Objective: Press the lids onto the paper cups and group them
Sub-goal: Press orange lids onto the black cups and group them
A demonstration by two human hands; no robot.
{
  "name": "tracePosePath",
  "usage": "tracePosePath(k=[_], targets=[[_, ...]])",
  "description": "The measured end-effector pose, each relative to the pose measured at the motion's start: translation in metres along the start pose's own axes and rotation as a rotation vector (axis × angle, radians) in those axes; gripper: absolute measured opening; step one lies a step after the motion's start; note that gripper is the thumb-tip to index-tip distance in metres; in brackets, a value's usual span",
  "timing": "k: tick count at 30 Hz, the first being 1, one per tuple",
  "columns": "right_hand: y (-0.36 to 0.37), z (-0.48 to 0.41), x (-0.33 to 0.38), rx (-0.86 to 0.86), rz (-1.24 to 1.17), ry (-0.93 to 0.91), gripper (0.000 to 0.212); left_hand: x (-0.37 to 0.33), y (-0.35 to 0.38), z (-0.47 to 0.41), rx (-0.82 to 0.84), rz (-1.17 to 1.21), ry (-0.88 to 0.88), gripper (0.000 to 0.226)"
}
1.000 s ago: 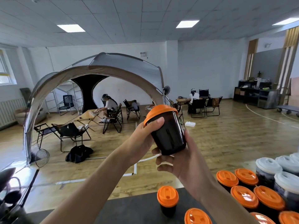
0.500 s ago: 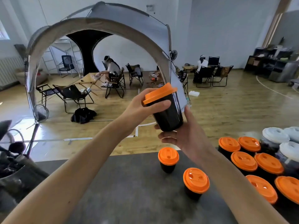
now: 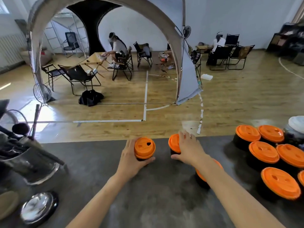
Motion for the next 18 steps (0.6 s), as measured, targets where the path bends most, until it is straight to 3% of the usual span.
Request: tracePosePath(k=[4,9,15,18], targets=[[0.007,-0.004,0.006,-0.063,-0.029,-0.029,0.101,0.01,0.004,0.003,-0.026,0.037,-0.032,0.09],[0.039,0.033,0.022,-0.023,-0.276,-0.14,0.1,0.013,0.007,0.004,-0.015,0.063,-0.051,0.097],[0.06,0.07,0.017,-0.135,-0.47,-0.218,0.101,0.02,0.01,0.014,0.068,0.134,-0.082,0.126],[0.066,0.08,0.013,-0.147,-0.504,-0.228,0.103,0.026,0.008,0.023,0.094,0.159,-0.101,0.127]])
Point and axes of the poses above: each hand's wrist, its own z-axis away from the middle knuckle, its own y-axis out of the palm, x = y × z, the point moved 5 cm from there along -z, towards the middle knuckle, and after that the axes turned 11 degrees about -z, right-handed, at the moved point
